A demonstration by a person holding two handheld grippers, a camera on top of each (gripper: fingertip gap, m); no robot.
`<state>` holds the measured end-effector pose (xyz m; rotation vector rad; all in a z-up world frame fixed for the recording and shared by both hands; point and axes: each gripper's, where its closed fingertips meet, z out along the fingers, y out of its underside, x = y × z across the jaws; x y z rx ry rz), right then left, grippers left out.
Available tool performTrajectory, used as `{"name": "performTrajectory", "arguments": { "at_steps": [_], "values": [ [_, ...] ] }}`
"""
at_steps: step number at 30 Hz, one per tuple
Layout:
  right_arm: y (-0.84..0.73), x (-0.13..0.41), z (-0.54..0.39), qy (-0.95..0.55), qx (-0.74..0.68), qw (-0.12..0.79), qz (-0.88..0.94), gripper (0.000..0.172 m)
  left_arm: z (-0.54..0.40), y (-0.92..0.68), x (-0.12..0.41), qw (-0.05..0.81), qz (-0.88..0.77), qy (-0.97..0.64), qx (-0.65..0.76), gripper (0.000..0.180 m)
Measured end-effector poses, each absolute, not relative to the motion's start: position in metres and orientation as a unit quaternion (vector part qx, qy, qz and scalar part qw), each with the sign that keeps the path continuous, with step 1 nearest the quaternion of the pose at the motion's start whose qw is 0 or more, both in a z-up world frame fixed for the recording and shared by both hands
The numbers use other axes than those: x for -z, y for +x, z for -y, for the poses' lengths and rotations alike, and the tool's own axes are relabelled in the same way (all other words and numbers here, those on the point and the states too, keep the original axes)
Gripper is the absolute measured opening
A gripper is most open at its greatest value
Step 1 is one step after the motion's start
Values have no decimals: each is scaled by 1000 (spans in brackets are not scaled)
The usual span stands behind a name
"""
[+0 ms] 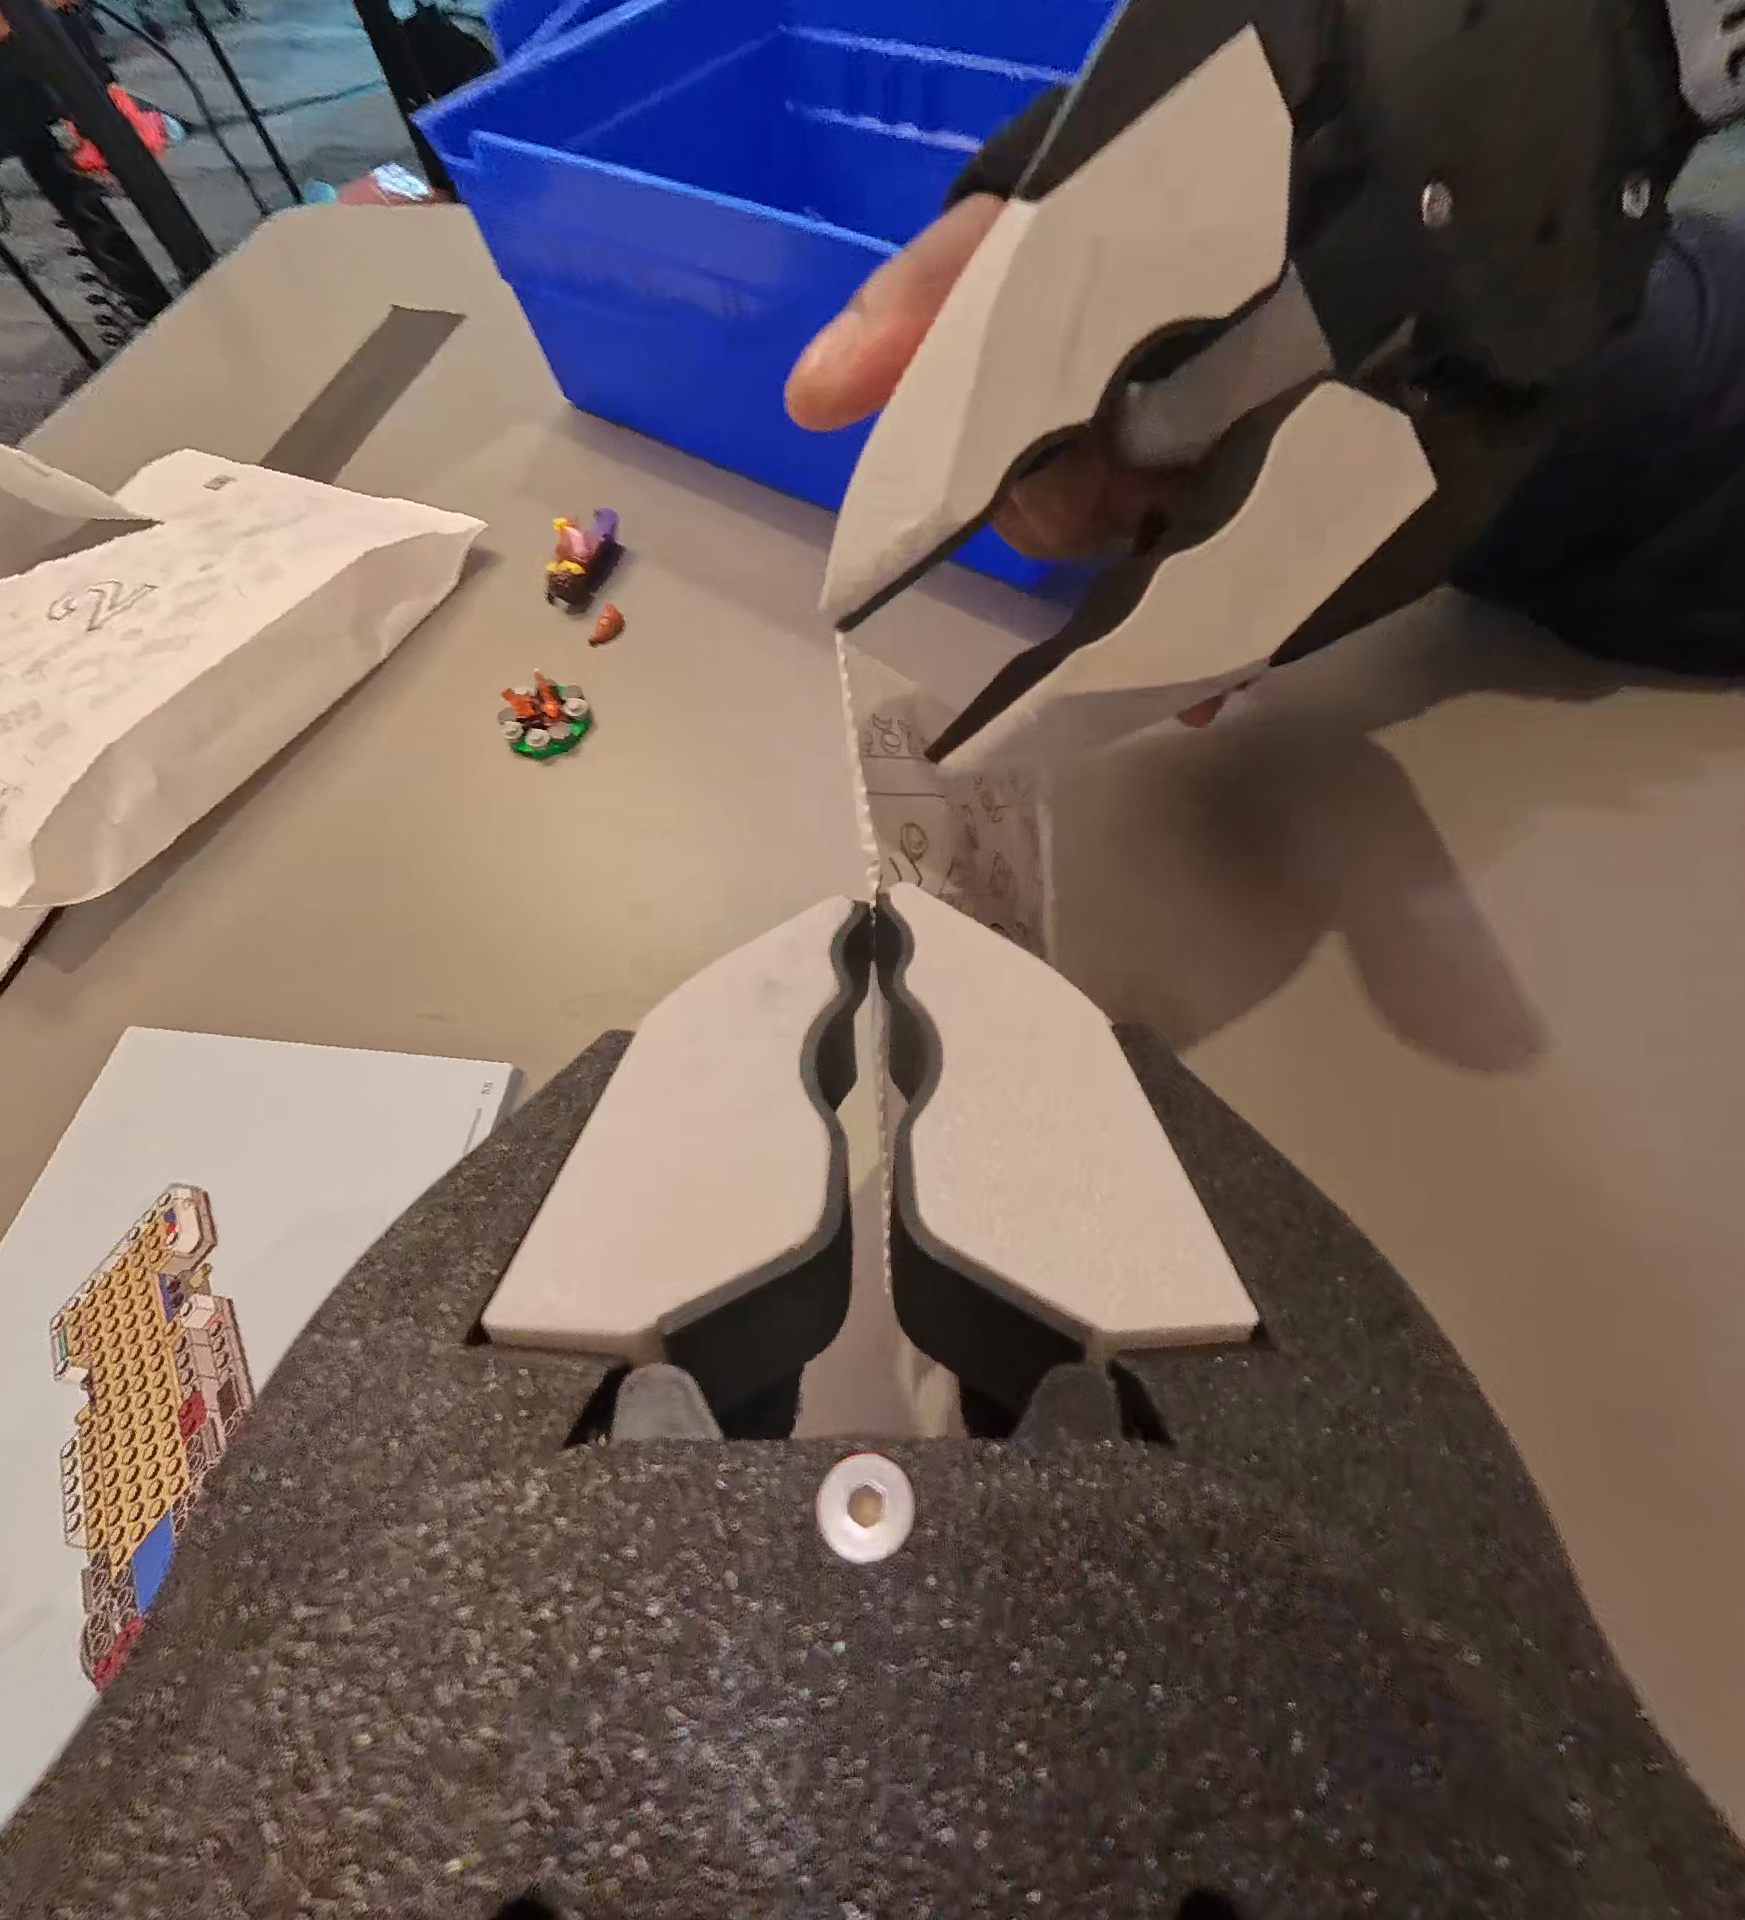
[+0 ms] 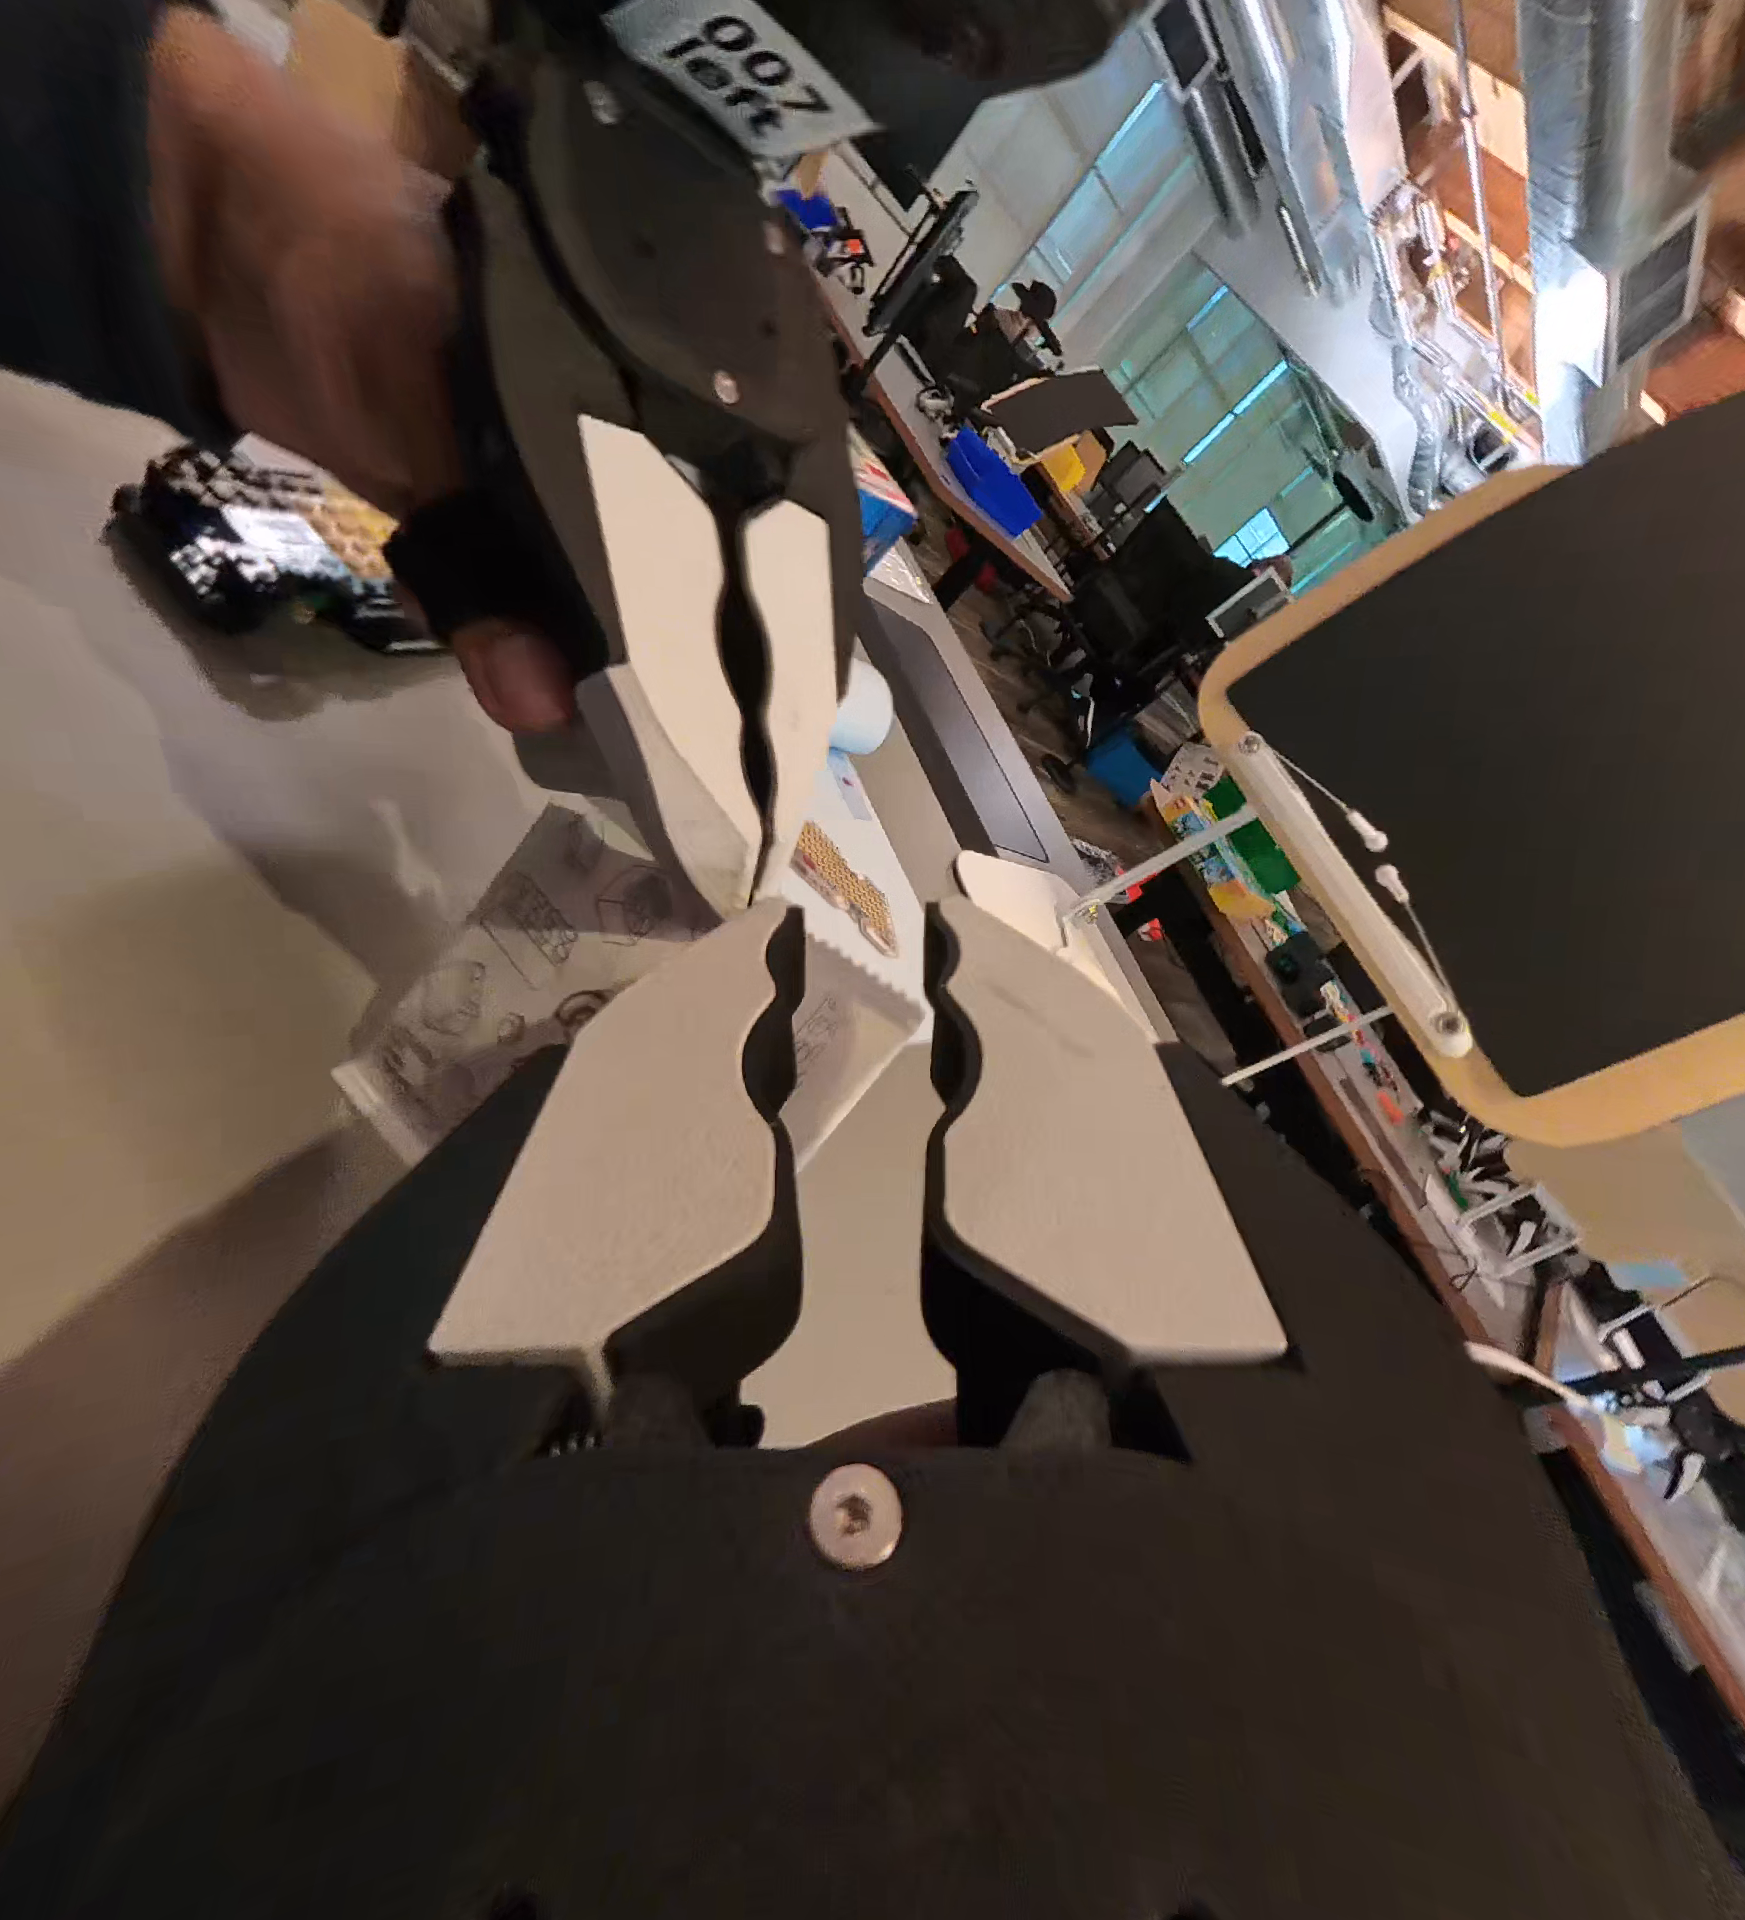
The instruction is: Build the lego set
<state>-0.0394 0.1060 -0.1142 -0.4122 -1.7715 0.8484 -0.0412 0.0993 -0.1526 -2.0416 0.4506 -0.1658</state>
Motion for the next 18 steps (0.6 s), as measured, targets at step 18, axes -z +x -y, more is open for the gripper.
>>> {"name": "performTrajectory", "arguments": {
  "at_steps": [18],
  "values": [
    [-9, 191, -89, -169, -298, 318, 884, 7, -84, -5, 198, 386, -316, -863, 79, 1]
  ]
}}
